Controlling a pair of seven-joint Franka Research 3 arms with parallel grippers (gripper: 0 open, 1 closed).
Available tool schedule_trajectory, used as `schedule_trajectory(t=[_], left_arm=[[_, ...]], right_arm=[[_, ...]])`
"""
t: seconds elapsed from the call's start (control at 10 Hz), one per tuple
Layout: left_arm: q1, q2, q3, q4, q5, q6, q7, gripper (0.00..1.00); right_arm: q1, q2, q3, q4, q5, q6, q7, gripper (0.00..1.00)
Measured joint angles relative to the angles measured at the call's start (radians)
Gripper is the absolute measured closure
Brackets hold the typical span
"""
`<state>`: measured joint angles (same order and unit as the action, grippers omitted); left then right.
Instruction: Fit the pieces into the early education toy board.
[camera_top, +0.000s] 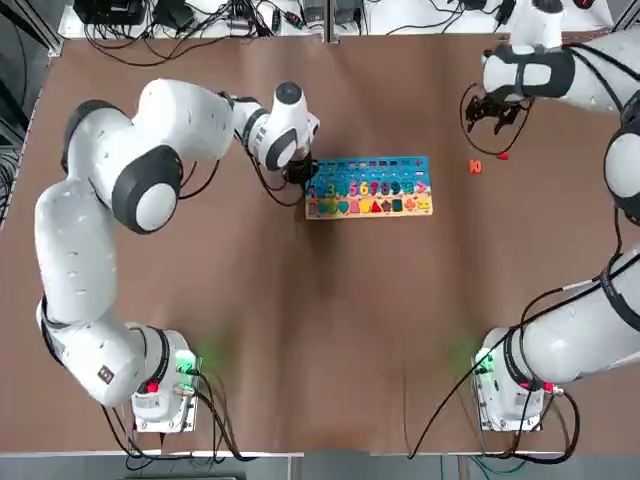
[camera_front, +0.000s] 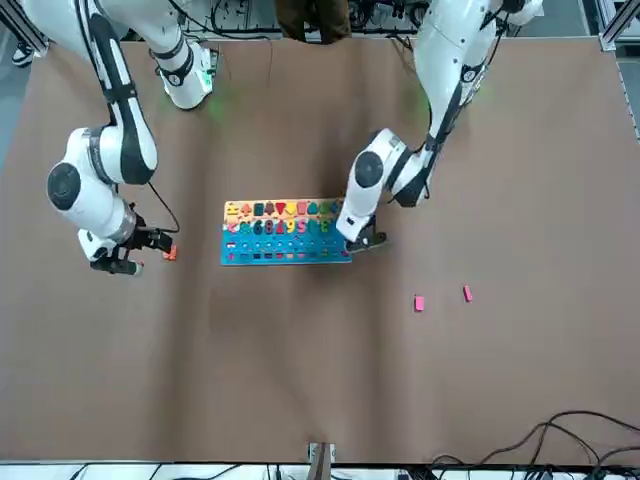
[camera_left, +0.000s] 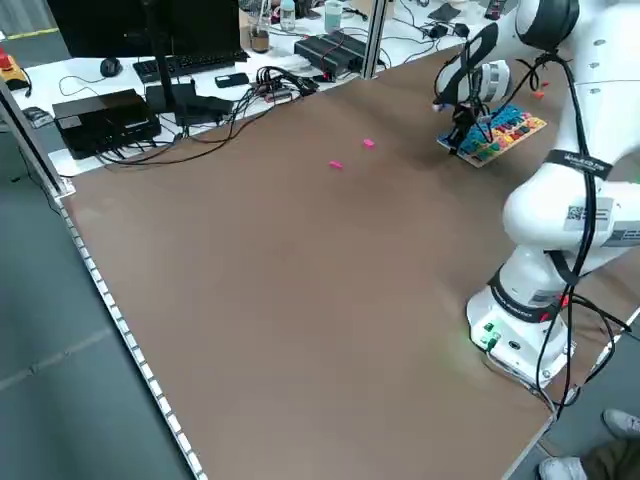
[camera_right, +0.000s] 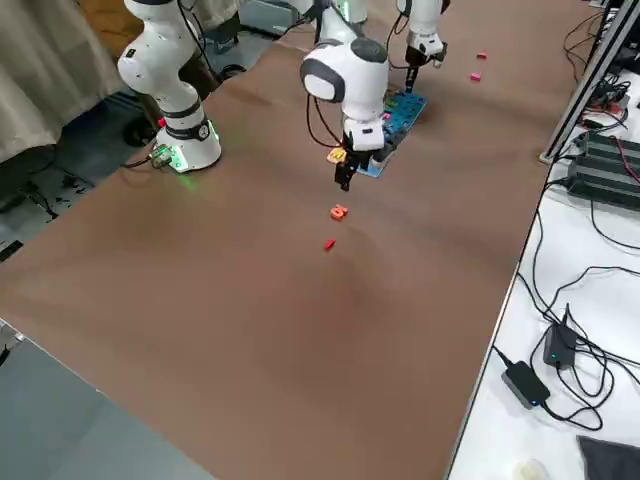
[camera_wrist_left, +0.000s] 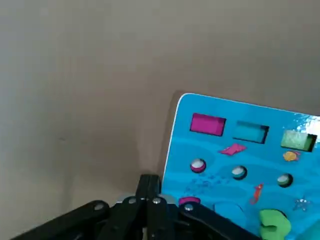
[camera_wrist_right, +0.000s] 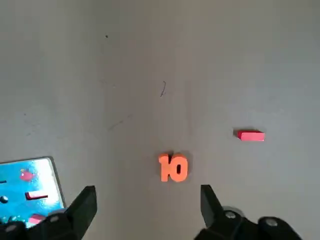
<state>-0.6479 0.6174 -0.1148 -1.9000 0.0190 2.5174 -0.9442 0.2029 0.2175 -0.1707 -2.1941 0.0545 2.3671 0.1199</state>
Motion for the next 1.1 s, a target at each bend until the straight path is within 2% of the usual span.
schedule_trajectory(t=[0.1,0.4,0.6,0.8,1.1], left_arm=[[0.0,0.003,-0.001,0.009,-0.001,-0.009,0.0,0.99],[0.035,-0.009,-0.011,0.055,-0.007,-0.08,0.04,0.99],[0.13,-0.068,-0.012,0.065,-0.007,-0.168,0.142,0.97],[0.247,-0.103,-0.012,0.053,-0.007,-0.193,0.271,0.93],[0.406,-0.103,-0.011,0.037,0.021,-0.193,0.431,0.88]], right_arm=[[-0.003,0.01,0.0,-0.013,0.0,0.02,0.0,0.12],[-0.006,0.048,-0.001,-0.02,0.0,0.074,0.0,0.14],[-0.014,0.09,-0.004,-0.024,0.0,0.117,0.0,0.19],[-0.036,0.123,-0.005,-0.026,0.0,0.151,0.0,0.26],[-0.044,0.157,-0.001,-0.06,0.0,0.254,-0.001,0.26]])
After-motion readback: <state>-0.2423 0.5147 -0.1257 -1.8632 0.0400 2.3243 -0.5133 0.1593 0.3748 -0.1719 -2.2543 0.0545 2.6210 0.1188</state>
